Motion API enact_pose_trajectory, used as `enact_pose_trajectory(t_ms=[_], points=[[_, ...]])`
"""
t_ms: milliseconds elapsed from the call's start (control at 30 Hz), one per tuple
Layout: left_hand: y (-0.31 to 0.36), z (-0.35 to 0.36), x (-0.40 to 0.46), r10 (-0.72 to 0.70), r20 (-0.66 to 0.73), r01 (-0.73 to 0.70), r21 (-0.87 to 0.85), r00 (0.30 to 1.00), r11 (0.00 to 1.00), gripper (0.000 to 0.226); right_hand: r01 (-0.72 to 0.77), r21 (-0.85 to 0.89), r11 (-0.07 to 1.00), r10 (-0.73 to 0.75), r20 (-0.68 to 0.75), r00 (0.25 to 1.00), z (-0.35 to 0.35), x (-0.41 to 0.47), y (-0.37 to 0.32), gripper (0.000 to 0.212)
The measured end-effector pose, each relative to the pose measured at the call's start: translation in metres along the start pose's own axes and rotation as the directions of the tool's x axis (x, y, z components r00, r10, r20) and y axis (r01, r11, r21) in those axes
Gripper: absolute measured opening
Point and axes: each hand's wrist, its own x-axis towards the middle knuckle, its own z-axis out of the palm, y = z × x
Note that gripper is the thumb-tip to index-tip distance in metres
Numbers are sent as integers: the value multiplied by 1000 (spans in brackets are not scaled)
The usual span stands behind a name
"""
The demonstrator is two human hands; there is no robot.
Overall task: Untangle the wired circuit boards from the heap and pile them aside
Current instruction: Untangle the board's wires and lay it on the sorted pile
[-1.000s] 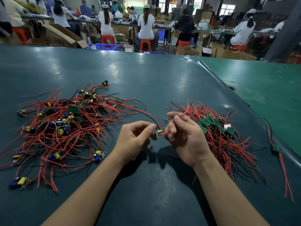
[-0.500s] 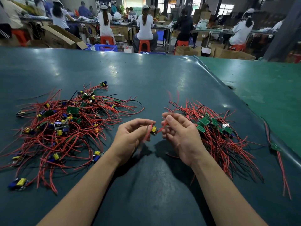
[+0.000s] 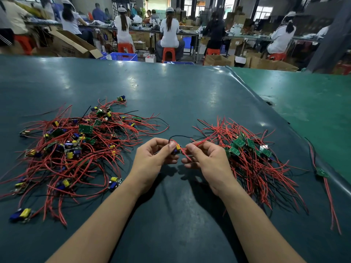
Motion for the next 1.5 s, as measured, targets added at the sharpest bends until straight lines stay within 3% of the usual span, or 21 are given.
enact_pose_trajectory(t_ms=[567,900,1033,1133,1300,1400,1500], points=[[3,4,0,-14,-116,9,-40,993,999,8,-25,-62,998,24,-18,1000,3,-3,-1,11],[0,0,5,-38,-149,23,-97,988,995,11,-35,6,999,35,-39,999,7,-3,0,15],[3,-2,2,-60,-32,55,-138,998,989,25,-14,17,1000,14,-45,999,3,-3,-2,15],[4,-3,2,-71,-42,65,-137,997,988,20,5,11,1000,-5,14,1000,1,-5,-4,12],[11,-3,7,-162,-143,95,-390,976,916,16,77,-67,995,-64,173,983,2,-10,-3,17],[12,-4,6,-167,-151,113,-316,974,942,5,105,-158,982,-64,244,968,2,-10,-2,30],[10,-2,2,-145,-85,129,-167,986,977,6,31,-130,991,-9,164,986,1,-8,-1,19]])
